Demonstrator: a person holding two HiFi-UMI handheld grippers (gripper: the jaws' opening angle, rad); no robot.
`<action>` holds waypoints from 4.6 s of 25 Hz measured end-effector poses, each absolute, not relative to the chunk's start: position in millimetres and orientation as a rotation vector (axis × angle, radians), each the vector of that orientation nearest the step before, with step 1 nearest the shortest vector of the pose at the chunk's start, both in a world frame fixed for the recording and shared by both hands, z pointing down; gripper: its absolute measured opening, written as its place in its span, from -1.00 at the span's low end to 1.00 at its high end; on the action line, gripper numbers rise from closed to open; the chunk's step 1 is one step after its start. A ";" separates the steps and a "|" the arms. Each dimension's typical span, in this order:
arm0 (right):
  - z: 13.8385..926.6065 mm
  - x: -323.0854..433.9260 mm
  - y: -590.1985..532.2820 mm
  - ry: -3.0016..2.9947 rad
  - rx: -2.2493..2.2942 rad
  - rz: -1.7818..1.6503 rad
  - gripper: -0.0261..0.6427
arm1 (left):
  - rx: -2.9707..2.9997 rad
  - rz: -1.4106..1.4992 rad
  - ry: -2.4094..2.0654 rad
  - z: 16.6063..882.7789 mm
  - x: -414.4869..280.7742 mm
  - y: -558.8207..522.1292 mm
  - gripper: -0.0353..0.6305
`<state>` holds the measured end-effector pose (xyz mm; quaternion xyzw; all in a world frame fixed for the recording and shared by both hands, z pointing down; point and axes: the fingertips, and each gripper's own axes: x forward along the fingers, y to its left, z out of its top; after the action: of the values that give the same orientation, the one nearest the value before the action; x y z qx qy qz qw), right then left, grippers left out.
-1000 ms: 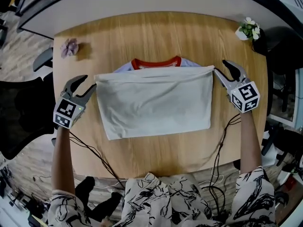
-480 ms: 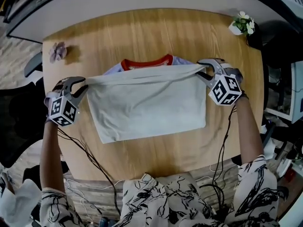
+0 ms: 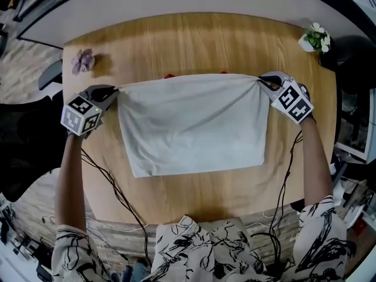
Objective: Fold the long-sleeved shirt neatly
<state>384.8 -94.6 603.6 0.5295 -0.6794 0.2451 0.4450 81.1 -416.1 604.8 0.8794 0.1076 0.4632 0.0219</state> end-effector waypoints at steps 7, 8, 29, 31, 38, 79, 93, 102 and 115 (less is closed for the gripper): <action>616.1 411.9 -92.0 -1.612 1.547 0.876 -0.47 | 2.550 1.306 0.043 609.6 80.2 -442.0 -0.56; 611.9 420.1 -89.6 -1.587 1.616 0.876 -0.44 | 2.614 1.287 0.001 601.8 80.2 -447.9 -0.55; 612.4 306.1 -158.3 -1.938 1.159 0.677 -0.55 | 2.870 1.639 0.717 609.1 146.7 -337.6 -0.62; 612.7 307.0 -158.3 -1.939 1.155 0.685 -0.59 | 2.877 1.659 0.738 612.5 146.3 -336.6 -0.64; 588.9 308.3 -158.5 -1.954 1.187 0.622 -0.84 | 2.947 1.523 0.718 588.3 150.5 -334.5 -0.83; 218.8 212.6 99.0 -1.818 2.647 -0.113 -0.90 | 3.026 0.017 -0.658 219.8 -93.0 -184.7 -0.88; 181.2 73.4 209.9 -1.746 2.725 -0.196 -0.90 | 3.066 -0.119 -0.743 175.5 -238.4 -105.3 -0.88; 179.0 6.8 254.5 -1.744 2.810 -0.090 -0.90 | 3.081 -0.087 -0.722 177.0 -295.2 -74.8 -0.88; 172.3 20.3 324.1 -1.624 2.805 -0.173 -0.90 | 3.056 -0.073 -0.853 184.3 -326.6 -38.5 -0.88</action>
<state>20.3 324.1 172.3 0.8630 -0.4996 -0.0534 -0.0523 -326.6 -38.5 184.3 0.9628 -0.2689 -0.0230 -0.0159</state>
